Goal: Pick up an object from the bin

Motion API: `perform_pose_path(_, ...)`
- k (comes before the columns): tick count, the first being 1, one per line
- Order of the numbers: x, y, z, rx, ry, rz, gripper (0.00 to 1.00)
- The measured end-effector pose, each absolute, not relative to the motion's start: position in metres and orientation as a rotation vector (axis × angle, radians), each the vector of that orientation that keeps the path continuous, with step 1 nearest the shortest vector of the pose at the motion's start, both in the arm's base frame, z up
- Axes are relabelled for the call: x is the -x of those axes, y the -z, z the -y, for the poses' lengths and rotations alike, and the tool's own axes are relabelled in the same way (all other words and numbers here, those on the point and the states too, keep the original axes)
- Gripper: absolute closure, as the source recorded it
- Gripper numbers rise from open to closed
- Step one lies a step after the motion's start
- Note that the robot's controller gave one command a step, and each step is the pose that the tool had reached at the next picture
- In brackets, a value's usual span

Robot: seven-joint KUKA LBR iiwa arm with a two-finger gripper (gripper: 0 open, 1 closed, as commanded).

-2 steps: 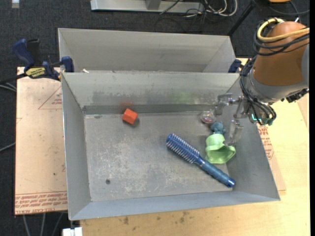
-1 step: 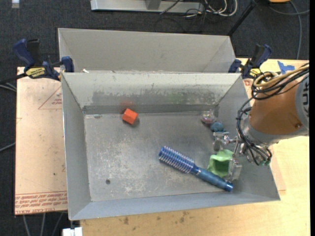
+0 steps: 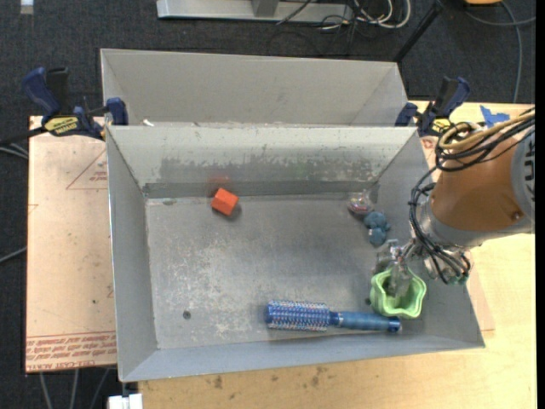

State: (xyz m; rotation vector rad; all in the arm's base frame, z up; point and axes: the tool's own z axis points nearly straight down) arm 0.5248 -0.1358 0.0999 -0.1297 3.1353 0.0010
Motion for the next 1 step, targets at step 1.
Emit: perform_pose_path(1, -0.4800, -0.2453, 0.1114, 0.151, 0.002, -3.130, 1.00)
